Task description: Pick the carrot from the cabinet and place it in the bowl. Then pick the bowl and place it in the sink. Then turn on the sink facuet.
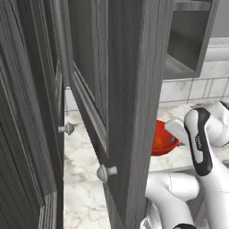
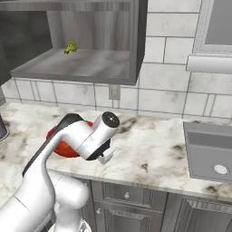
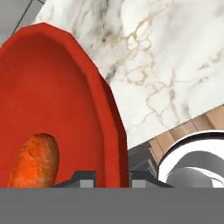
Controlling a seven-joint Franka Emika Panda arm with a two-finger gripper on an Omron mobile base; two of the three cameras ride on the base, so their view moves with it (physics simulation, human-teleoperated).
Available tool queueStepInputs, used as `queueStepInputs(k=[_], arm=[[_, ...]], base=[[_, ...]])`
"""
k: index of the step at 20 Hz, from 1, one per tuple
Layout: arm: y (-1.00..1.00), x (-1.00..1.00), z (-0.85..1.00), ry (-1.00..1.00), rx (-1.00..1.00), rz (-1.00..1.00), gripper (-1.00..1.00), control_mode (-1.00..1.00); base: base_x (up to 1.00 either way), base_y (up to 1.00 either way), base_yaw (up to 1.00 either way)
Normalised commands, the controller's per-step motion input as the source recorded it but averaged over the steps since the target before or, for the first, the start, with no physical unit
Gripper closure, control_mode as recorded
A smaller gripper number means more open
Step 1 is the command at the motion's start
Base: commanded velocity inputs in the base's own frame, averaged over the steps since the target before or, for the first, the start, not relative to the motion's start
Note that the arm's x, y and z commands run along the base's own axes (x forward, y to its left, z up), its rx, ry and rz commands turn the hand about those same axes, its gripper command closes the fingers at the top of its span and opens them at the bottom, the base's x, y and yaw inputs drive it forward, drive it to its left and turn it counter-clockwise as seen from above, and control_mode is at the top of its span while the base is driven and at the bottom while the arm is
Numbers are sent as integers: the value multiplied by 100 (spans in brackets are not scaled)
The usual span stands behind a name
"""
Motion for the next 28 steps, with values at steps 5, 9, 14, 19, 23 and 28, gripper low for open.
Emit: queueStepInputs(k=[5,9,14,19,23,28], arm=[[-44,-80,80,-18,4,0,100,-100],[-48,-70,32,-14,0,0,100,-100],[-40,-30,5,2,0,0,100,-100],[-29,-15,0,10,0,0,100,-100],[0,0,0,0,0,0,100,100],[0,0,0,0,0,0,100,100]], base=[[0,0,0],[0,0,0],[0,0,0],[0,0,0],[-58,-54,0],[-53,-97,0]])
